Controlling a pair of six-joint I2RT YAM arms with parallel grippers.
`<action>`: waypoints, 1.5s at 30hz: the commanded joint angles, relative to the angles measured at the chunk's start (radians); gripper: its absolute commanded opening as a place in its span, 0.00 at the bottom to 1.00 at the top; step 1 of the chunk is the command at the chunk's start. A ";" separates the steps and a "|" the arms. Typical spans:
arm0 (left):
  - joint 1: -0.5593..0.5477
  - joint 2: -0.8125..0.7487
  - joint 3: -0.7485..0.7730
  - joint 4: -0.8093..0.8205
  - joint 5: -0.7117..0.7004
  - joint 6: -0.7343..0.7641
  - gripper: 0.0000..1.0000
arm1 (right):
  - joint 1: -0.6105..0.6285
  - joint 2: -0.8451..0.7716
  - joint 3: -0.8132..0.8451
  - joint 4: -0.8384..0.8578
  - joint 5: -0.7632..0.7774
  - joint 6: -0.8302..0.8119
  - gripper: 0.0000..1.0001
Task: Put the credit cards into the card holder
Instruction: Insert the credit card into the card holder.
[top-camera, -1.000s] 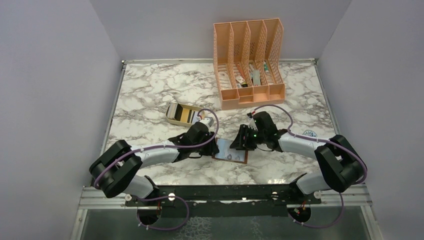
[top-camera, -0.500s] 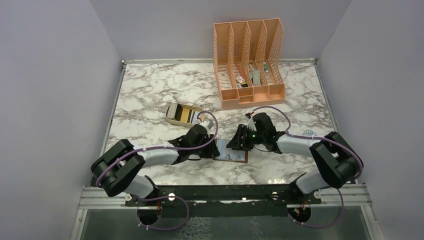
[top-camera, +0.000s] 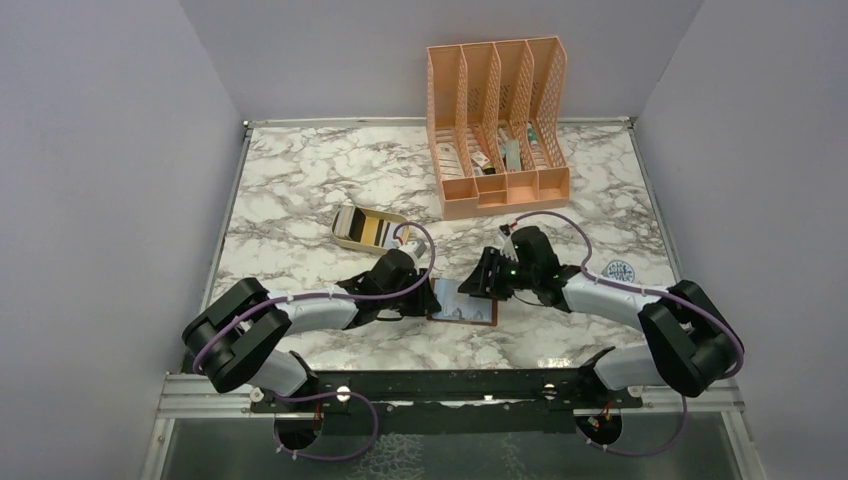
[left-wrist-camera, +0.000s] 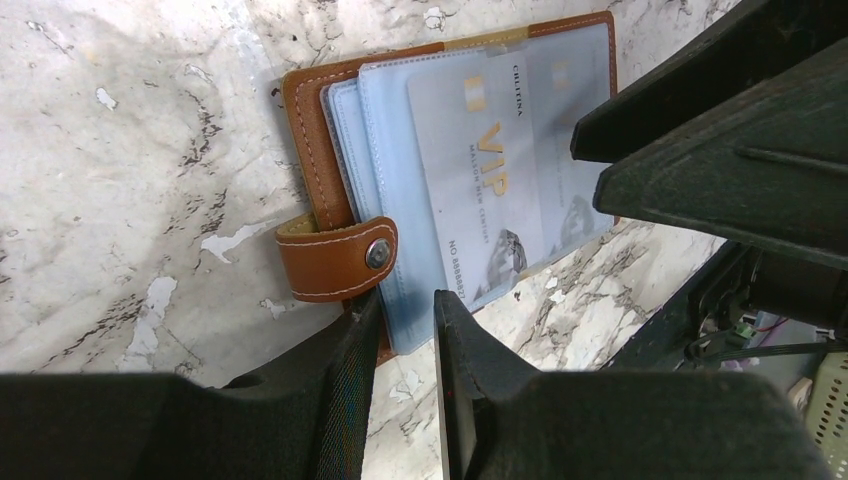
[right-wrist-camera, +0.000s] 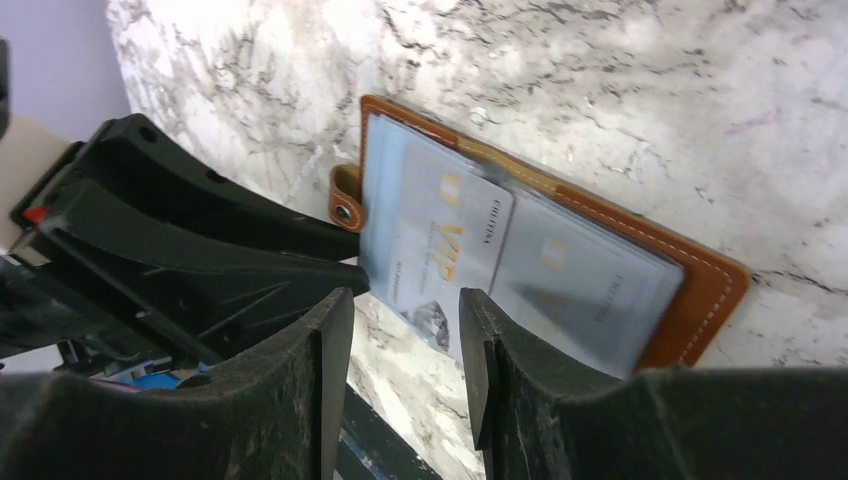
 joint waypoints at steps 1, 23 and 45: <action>-0.005 -0.003 -0.014 0.029 0.020 -0.009 0.29 | 0.015 0.015 -0.012 -0.040 0.072 0.007 0.44; -0.012 0.009 -0.022 0.043 0.021 -0.008 0.28 | 0.080 0.150 -0.011 0.176 0.006 0.000 0.40; -0.004 -0.139 0.188 -0.336 -0.213 0.182 0.64 | 0.080 -0.118 0.042 -0.130 0.120 -0.172 0.40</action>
